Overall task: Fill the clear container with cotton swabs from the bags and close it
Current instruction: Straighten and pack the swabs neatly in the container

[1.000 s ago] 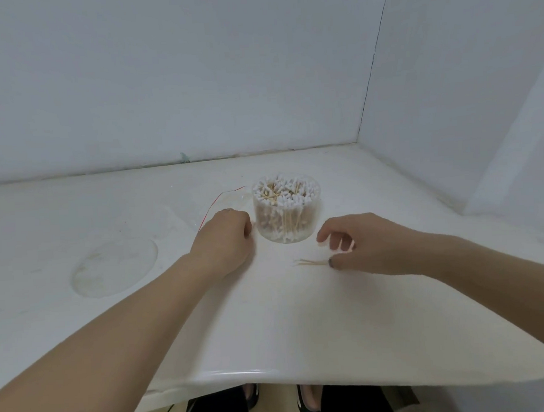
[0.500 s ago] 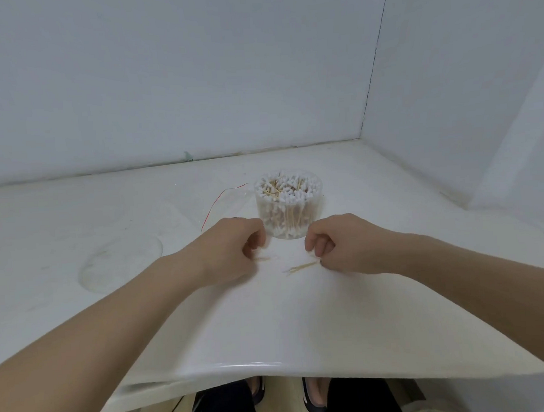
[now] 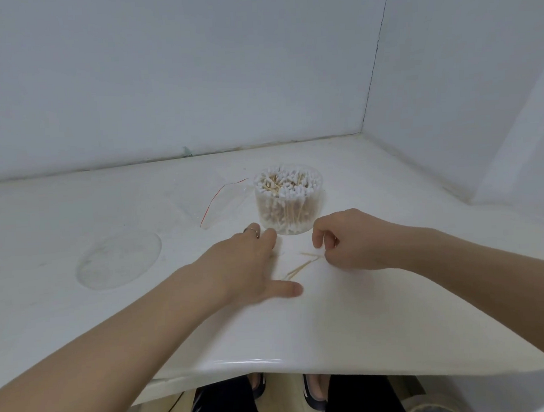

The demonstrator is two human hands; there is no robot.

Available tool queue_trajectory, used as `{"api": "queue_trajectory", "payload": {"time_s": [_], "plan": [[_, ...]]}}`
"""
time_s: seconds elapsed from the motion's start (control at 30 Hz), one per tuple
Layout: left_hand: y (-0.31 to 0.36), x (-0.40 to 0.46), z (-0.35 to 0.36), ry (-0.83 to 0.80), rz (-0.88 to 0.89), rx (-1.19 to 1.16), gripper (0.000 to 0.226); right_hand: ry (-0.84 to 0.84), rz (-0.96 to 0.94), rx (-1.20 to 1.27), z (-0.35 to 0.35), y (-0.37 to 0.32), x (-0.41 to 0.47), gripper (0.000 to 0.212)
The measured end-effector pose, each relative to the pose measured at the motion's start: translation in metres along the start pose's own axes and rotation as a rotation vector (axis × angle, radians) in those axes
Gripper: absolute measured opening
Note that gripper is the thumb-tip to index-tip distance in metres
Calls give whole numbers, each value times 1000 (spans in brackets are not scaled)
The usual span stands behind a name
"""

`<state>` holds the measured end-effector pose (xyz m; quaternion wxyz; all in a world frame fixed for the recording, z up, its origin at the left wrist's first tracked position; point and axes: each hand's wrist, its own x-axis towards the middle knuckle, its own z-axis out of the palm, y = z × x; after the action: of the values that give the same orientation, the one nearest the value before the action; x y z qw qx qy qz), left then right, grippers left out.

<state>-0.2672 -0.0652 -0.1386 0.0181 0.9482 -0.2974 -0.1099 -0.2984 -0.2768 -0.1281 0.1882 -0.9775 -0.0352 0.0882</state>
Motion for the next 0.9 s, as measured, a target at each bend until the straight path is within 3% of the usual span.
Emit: {"api": "queue_trajectory", "payload": {"time_s": [0.23,0.63,0.9], "plan": [[-6,3,-4,21,56,-60,48,38,-71,2,7,-7,7,33],[-14,9,-6,33,-25,-181,50,124,-194,186,16,-13,9,38],[-8,14,-8,46,68,-285,64,75,-117,321,16,-12,20,38]]}}
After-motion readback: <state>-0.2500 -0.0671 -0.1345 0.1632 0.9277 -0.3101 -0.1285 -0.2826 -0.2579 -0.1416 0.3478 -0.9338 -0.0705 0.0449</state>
